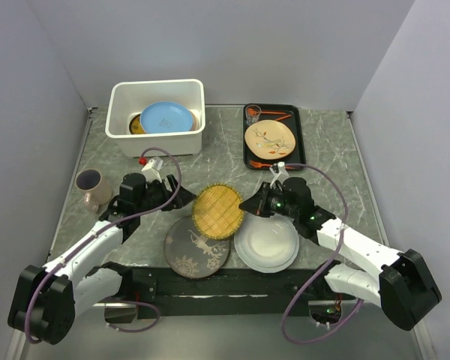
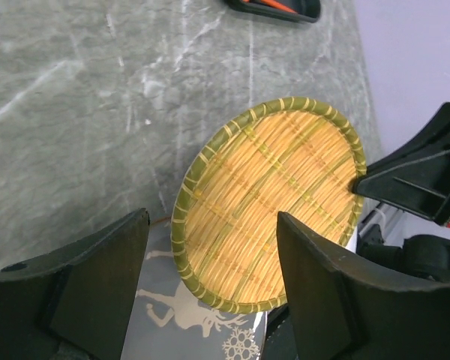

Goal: Place the plates into the plastic bin on the countertop
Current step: Pick up the plate at the center of the board, then place the plate in the plastic bin.

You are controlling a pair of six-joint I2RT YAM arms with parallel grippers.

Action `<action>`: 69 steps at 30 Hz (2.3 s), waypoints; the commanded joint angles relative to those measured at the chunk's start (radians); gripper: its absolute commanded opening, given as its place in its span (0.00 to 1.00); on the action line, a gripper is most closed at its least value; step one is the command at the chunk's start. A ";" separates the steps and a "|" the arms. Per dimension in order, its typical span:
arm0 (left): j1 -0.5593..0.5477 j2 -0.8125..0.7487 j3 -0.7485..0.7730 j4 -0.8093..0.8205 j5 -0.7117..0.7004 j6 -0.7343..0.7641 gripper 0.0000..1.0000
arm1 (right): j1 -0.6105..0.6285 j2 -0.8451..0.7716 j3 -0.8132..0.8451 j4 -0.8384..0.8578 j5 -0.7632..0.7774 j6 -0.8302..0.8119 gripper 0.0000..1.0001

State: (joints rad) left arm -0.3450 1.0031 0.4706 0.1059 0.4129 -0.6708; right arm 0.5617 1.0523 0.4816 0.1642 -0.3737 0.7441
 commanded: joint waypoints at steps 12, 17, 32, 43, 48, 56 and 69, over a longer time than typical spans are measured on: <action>-0.003 0.086 -0.072 0.261 0.154 -0.047 0.70 | -0.029 -0.117 -0.018 0.093 -0.045 0.031 0.00; -0.005 0.114 -0.095 0.337 0.213 -0.075 0.65 | -0.031 -0.123 -0.020 0.106 -0.057 0.035 0.00; -0.063 0.150 -0.099 0.407 0.222 -0.090 0.01 | -0.033 -0.098 -0.012 0.123 -0.083 0.037 0.07; -0.068 0.112 -0.089 0.361 0.182 -0.081 0.01 | -0.032 -0.118 -0.018 0.110 -0.071 0.029 0.39; -0.068 0.075 -0.081 0.327 0.152 -0.070 0.01 | -0.034 -0.114 -0.012 0.101 -0.070 0.026 0.56; -0.068 0.051 -0.053 0.273 0.112 -0.062 0.01 | -0.034 -0.153 -0.011 0.055 -0.031 0.005 0.92; -0.066 0.009 -0.027 0.235 0.079 -0.061 0.01 | -0.034 -0.178 -0.024 0.026 -0.004 -0.006 1.00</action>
State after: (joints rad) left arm -0.4099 1.0531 0.3763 0.3077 0.5022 -0.7441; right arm 0.5213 0.8921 0.4320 0.1711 -0.3889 0.7536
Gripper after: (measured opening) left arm 0.053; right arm 0.996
